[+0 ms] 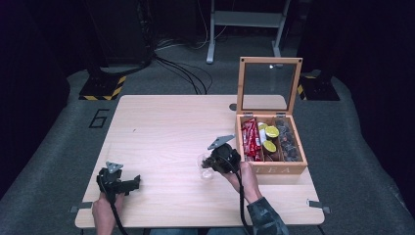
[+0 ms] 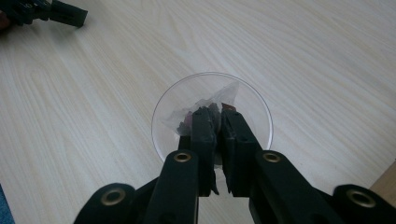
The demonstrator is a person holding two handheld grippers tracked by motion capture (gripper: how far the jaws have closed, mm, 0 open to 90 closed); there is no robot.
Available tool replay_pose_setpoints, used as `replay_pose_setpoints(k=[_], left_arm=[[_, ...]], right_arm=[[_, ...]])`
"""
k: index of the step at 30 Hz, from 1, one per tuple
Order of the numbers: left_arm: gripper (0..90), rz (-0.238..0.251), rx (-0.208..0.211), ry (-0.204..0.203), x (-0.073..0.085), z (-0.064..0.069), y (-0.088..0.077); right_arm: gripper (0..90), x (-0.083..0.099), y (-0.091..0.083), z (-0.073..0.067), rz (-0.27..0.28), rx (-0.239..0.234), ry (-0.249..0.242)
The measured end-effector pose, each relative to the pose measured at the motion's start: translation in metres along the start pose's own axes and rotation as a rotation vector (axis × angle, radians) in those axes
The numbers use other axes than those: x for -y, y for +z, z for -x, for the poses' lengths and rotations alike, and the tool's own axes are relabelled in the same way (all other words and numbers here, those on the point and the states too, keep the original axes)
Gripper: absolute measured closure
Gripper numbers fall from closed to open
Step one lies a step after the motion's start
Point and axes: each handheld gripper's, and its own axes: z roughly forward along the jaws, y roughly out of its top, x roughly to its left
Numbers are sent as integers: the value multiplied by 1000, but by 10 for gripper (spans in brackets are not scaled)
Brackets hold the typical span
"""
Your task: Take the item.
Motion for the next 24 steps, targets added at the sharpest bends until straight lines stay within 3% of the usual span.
replay_pose_setpoints(k=[7,12,17,22,24], left_arm=[[4,0,0,0,0,0,0],[3,-1,1,-1,0,0,0],[3,-1,0,-1,0,0,0],[3,0,1,0,0,0,0],[4,9,-1,-11,0,1,1]], right_arm=[[817,0,3,-1,-10,-16,-1],[549,-2,0,-3,3,-30,-13],[400,-3,-9,-2,41,-43,-25],[187,2,-27,-1,107,-29,2],[162,3,-30,-1,116,-28,1]])
